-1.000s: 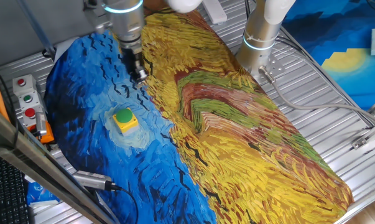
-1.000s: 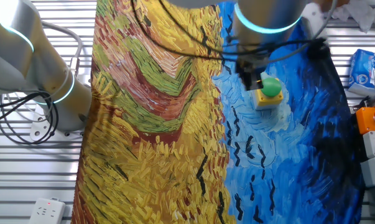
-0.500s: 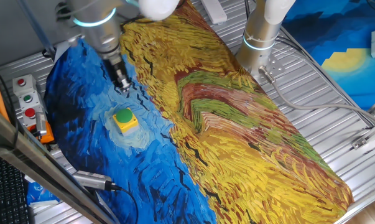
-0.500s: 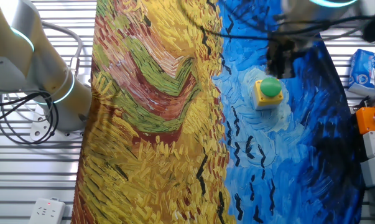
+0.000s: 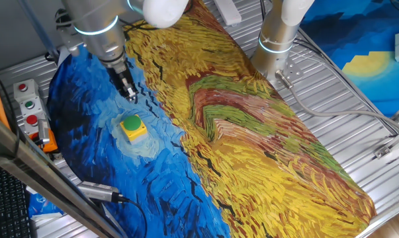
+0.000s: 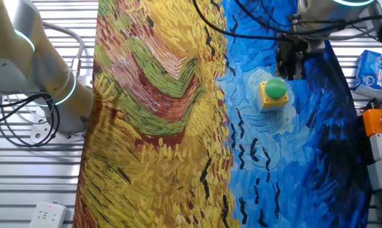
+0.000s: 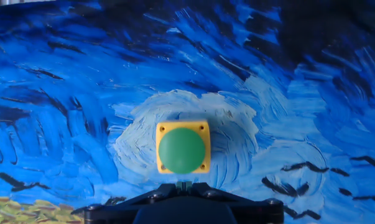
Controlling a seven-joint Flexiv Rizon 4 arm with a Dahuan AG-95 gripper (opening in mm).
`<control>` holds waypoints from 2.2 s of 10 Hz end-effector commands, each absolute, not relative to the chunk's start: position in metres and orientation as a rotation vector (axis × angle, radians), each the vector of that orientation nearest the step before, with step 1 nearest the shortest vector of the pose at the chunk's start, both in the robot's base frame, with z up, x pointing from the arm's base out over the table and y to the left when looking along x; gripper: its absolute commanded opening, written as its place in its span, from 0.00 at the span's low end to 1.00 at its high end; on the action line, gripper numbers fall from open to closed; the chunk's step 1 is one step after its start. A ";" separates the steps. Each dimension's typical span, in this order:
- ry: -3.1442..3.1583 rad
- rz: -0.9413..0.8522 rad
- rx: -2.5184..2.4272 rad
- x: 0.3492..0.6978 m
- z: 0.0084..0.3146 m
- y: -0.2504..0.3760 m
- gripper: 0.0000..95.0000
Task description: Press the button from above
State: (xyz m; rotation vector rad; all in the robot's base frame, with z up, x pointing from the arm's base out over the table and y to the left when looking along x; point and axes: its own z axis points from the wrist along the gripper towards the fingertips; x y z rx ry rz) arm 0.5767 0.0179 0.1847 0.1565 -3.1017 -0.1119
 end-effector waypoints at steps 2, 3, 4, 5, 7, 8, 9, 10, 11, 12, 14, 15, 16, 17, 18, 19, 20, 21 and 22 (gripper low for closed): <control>-3.101 -0.112 0.154 0.585 0.176 0.016 0.00; -3.099 -0.113 0.156 0.590 0.176 0.015 0.00; -3.096 -0.113 0.156 0.596 0.176 0.014 0.00; -3.090 -0.113 0.154 0.603 0.175 0.013 0.00; -3.082 -0.112 0.150 0.612 0.169 0.016 0.00; -3.082 -0.111 0.150 0.613 0.164 0.016 0.00; -3.082 -0.109 0.156 0.612 0.156 0.015 0.00; -3.082 -0.105 0.149 0.607 0.151 0.017 0.00; -3.083 -0.096 0.140 0.599 0.146 0.018 0.00; -3.086 -0.086 0.139 0.584 0.137 0.016 0.00; -3.090 -0.086 0.158 0.565 0.124 0.010 0.00; -3.090 -0.084 0.170 0.563 0.121 0.010 0.00; -3.091 -0.084 0.175 0.563 0.120 0.010 0.00; -3.091 -0.086 0.174 0.568 0.121 0.011 0.00; -3.091 -0.087 0.171 0.571 0.123 0.012 0.00; -3.089 -0.089 0.160 0.585 0.128 0.017 0.00; -3.086 -0.089 0.156 0.591 0.131 0.020 0.00; -3.085 -0.089 0.151 0.600 0.134 0.023 0.00; -3.085 -0.091 0.147 0.603 0.135 0.024 0.00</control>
